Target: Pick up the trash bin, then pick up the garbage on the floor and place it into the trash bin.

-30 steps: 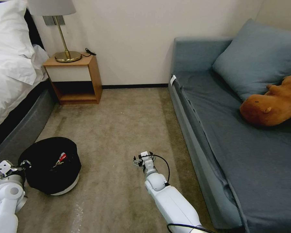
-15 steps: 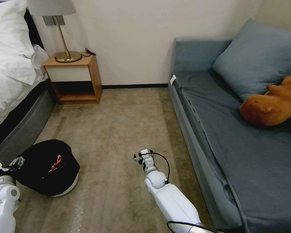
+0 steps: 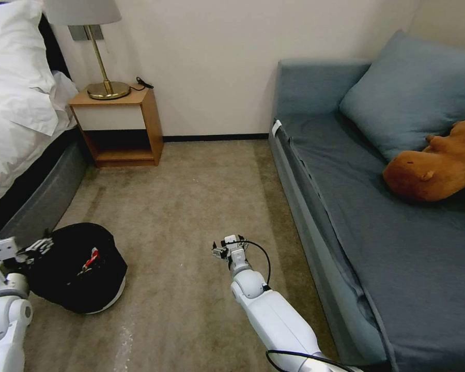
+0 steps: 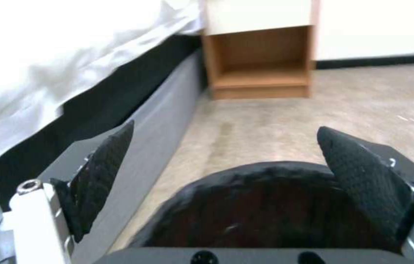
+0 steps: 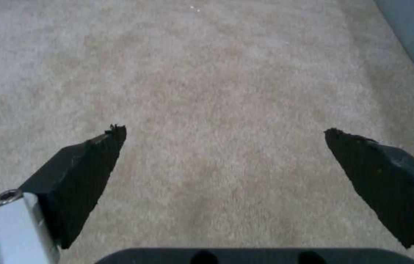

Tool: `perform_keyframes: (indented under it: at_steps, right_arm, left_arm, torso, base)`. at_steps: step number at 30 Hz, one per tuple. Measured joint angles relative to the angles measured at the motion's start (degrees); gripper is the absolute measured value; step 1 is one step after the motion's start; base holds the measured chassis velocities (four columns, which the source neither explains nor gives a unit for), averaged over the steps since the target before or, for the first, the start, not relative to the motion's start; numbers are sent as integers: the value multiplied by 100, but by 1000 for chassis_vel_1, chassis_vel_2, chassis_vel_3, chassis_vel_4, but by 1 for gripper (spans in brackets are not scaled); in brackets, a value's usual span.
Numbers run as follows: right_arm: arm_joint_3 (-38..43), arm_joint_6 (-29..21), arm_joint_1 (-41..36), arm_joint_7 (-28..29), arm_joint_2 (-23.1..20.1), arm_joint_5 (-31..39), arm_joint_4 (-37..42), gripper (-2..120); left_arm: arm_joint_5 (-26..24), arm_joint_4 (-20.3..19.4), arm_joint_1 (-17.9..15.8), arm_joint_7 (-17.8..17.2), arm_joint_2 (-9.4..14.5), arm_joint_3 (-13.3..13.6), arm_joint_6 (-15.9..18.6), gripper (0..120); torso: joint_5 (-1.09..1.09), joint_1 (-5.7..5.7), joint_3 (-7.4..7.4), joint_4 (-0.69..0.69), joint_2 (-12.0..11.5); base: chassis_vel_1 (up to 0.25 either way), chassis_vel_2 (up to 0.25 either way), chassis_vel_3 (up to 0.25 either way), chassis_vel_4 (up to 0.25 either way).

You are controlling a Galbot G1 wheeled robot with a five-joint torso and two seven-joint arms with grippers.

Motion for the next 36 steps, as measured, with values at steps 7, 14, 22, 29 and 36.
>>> perform_keyframes:
  at_steps: [7, 14, 22, 29, 36]
  right_arm:
    - [76, 1, 103, 33, 0, 105, 2, 100]
    - [174, 30, 175, -21, 0, 214, 2, 100]
    - [268, 154, 276, -271, 0, 351, -109, 100]
    - [322, 230, 333, -357, 0, 449, -191, 100]
    - [329, 234, 339, -358, 0, 469, -197, 100]
  left_arm:
    - [263, -75, 38, 522, -41, 433, -10, 100]
    - [409, 39, -47, 760, -135, 776, -169, 100]
    - [554, 64, -178, 1069, -202, 1059, -413, 100]
    - [707, 18, -215, 1013, -248, 1154, -127, 100]
    - [717, 9, -210, 993, -250, 1155, -87, 100]
  torso:
    - [0, 0, 0, 0, 0]
    - [0, 0, 0, 0, 0]
    - [1, 0, 0, 0, 0]
    - [0, 0, 0, 0, 0]
    - [0, 0, 0, 0, 0]
  base:
    - [0, 0, 0, 0]
    - [0, 0, 0, 0]
    - [0, 0, 0, 0]
    - [0, 0, 0, 0]
    - [0, 0, 0, 0]
